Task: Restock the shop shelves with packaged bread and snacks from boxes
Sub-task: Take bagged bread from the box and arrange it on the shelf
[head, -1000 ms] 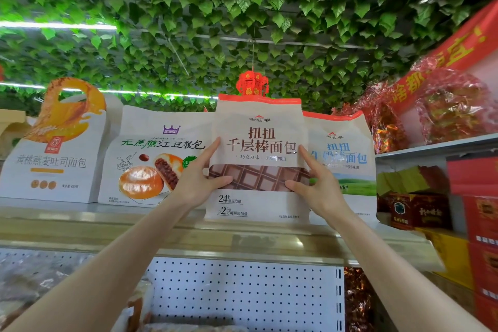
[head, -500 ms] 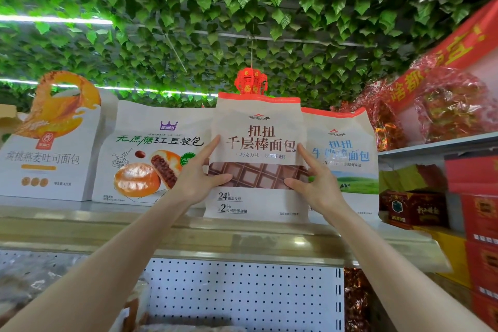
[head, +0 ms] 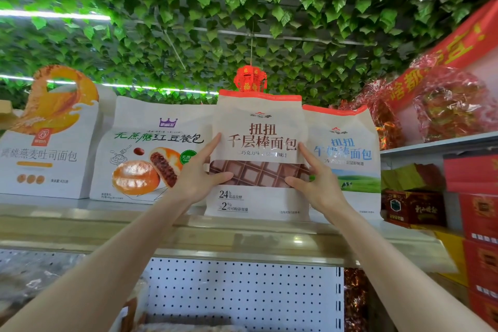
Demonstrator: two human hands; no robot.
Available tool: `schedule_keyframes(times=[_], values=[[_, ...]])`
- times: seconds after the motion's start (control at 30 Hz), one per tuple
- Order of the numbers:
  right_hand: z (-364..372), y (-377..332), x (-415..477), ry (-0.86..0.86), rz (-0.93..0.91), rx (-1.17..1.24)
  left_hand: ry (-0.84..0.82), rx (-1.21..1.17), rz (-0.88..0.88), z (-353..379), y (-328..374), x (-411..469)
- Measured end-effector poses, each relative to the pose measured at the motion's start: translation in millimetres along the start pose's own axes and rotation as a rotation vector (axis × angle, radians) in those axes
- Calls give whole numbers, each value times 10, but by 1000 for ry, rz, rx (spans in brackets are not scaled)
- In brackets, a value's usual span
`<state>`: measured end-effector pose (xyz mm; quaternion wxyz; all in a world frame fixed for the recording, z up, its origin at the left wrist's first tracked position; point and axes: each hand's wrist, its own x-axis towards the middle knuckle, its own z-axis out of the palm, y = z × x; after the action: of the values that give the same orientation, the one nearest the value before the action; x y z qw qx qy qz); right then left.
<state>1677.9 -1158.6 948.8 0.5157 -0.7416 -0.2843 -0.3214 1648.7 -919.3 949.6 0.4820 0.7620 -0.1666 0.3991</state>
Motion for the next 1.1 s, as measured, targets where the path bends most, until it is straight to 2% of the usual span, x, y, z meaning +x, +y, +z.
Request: schedule_keyframes(times=[0.67,0.93,1.1], values=[[-50,-154,-187,-2,50,-4,-81,62,5,-81,162,-212],[-96,-501,-571,93,71,32,78,-31,-41,-128,433,-596],[-157,-731,-886,94,61,13,81,-105,-54,-188,668,-924]])
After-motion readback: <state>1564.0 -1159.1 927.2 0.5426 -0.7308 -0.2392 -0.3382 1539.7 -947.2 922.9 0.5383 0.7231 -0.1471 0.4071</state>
